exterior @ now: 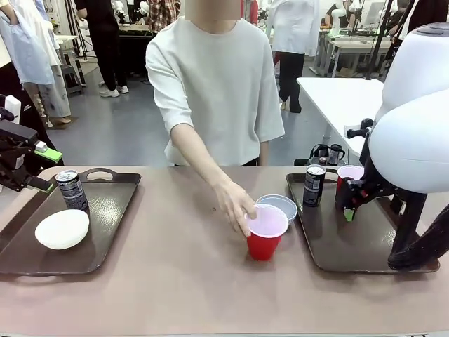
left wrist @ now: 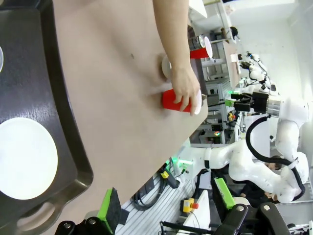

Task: Prepare tableware on both trays.
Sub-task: Pick up a Picnic Bowl from the table and place it on a Handle tray.

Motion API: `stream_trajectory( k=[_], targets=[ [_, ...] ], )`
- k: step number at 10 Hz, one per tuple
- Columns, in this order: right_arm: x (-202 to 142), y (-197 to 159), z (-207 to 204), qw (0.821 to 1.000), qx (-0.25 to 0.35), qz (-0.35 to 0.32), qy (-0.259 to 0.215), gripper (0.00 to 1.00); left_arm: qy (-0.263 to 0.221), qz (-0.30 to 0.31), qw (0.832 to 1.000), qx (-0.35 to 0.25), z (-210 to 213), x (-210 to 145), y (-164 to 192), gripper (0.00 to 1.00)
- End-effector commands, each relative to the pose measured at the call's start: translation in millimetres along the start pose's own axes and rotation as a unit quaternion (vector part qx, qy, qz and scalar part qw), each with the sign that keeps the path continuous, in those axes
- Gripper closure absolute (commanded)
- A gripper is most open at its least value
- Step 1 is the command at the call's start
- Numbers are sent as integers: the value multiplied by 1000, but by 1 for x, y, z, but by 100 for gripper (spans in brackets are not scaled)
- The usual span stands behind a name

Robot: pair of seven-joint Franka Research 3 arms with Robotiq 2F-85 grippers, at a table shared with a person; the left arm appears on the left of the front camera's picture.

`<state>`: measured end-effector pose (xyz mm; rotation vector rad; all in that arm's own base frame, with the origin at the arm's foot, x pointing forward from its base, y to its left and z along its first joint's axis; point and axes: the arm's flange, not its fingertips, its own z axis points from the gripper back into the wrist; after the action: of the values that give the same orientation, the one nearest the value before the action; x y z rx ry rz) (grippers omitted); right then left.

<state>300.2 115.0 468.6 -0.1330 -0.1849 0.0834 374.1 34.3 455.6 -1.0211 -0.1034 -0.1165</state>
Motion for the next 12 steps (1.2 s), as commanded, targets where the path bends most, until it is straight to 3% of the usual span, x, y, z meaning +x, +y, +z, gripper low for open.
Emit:
stream_trajectory(
  k=[1,7,12],
  targets=[
    [6,3,-13,1000,-8,-2,9,0,-4,-12,1000,-9,1,-1,1,0],
    [3,3,-11,1000,-7,2,14,0,-4,-12,1000,-9,1,-1,1,0],
    [115,72,-67,997,36,-61,27,0,-4,-12,1000,-9,1,-1,1,0]
  ],
)
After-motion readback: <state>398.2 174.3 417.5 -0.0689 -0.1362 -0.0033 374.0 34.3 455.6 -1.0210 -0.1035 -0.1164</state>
